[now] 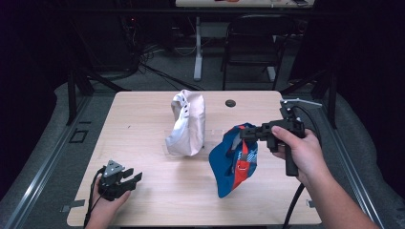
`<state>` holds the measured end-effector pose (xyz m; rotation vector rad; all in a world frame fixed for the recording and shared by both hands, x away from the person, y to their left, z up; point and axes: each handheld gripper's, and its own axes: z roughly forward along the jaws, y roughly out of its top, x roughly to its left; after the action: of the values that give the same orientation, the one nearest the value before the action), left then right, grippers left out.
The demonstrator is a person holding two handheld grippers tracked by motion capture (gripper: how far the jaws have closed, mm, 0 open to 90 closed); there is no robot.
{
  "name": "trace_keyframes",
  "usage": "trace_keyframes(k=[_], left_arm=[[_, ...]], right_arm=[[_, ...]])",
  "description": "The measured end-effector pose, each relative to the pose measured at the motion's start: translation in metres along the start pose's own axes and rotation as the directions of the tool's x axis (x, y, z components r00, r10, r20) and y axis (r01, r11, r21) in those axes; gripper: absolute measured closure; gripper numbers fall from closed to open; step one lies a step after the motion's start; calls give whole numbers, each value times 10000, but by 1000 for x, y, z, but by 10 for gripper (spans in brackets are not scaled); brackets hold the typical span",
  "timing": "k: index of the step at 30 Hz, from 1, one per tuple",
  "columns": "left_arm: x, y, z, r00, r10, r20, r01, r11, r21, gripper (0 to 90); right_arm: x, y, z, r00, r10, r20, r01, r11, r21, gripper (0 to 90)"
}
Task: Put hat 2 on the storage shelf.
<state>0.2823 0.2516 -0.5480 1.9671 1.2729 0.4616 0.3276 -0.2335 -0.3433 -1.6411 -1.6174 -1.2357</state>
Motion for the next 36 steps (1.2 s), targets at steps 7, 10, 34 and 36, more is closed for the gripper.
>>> trace_keyframes(k=[7,10,34,36], left_arm=[[-1,1,1,10000,-16,38,17,10000,-69,556],[-1,1,2,10000,56,-22,-56,10000,-9,553],[5,0,-1,10000,32,-8,-32,10000,12,548],[5,0,-2,10000,20,-15,-20,10000,16,548]], right_arm=[[9,13,-15,9999,124,-74,-126,9991,-403,781],[15,21,-20,10000,93,14,-92,9982,-593,781],[45,81,-20,9985,-124,528,213,9848,-1726,781],[45,85,-19,9974,-100,711,228,9833,-1804,781]])
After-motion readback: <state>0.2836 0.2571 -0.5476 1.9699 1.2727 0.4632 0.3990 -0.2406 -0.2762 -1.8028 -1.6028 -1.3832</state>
